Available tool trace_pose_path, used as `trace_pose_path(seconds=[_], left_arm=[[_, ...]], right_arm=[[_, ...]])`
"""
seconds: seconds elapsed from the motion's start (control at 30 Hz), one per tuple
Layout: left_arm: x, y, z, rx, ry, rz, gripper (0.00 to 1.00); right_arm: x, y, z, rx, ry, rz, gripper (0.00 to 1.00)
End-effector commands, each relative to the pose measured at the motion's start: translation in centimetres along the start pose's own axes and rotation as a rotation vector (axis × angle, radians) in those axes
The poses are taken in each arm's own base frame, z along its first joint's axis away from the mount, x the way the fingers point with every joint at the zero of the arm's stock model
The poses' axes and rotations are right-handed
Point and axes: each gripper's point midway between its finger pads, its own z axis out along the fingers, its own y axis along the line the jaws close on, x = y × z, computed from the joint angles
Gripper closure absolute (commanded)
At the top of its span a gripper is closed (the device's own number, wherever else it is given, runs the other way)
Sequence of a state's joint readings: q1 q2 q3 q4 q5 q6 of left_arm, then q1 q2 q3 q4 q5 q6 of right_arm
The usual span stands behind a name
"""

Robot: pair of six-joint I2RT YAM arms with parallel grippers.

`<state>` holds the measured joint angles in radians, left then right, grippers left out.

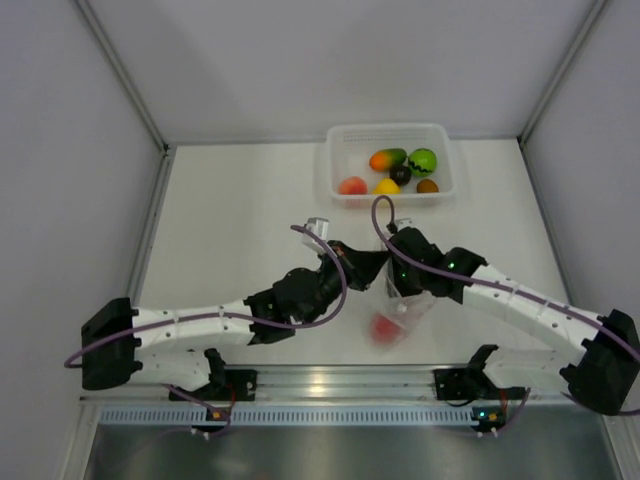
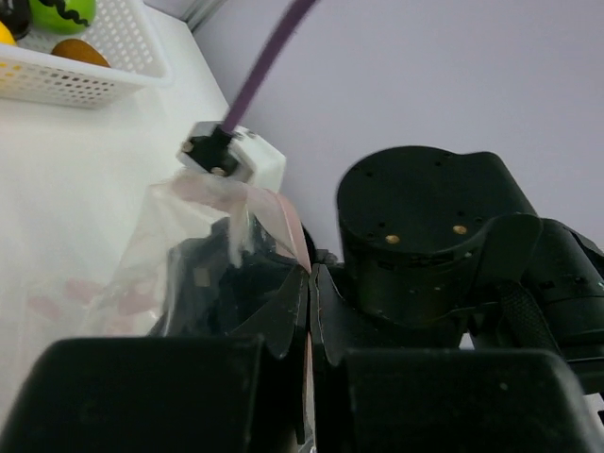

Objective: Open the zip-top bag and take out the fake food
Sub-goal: Adjust the zipper food storage bag at the center of the board.

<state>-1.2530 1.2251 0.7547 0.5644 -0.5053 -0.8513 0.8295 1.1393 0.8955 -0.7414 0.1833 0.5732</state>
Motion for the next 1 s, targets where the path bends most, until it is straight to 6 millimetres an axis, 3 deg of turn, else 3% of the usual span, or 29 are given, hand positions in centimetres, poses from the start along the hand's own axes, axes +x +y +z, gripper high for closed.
trace_pose_path(seconds=[0.0,0.17,0.4,0.7,0.87,0.97], left_arm=[[-1.2,-3.8,0.6,0.121,-0.024,-0.029,1.00],[-1.8,-3.8,-0.3,0.116,-0.046,-0.028,1.00],[-0.4,-1.7,-1.8,0.071,-0.033,-0.005,1.00],[1.2,0.5,-2.5,0.021,-0.015,0.041,1.00],[0.3,2.0,-2.4,-0.044,-0.070,0.071,1.00],[-0.7,1.5,-2.0,-0.044,-0.094,0.115,1.00]], right_arm=[[-1.0,1.6,1.1,-0.034,-0.017,-0.003,0.73],[1.3,1.8,2.0,-0.060,0.056,-0.023,0.73],[4.2,3.6,0.4,-0.198,0.168,-0.087,0.70],[6.4,2.6,-1.5,-0.190,0.257,-0.149,0.62],[6.9,2.8,-1.5,-0.209,0.275,-0.160,0.60],[7.4,3.7,-1.2,-0.251,0.306,-0.167,0.58]])
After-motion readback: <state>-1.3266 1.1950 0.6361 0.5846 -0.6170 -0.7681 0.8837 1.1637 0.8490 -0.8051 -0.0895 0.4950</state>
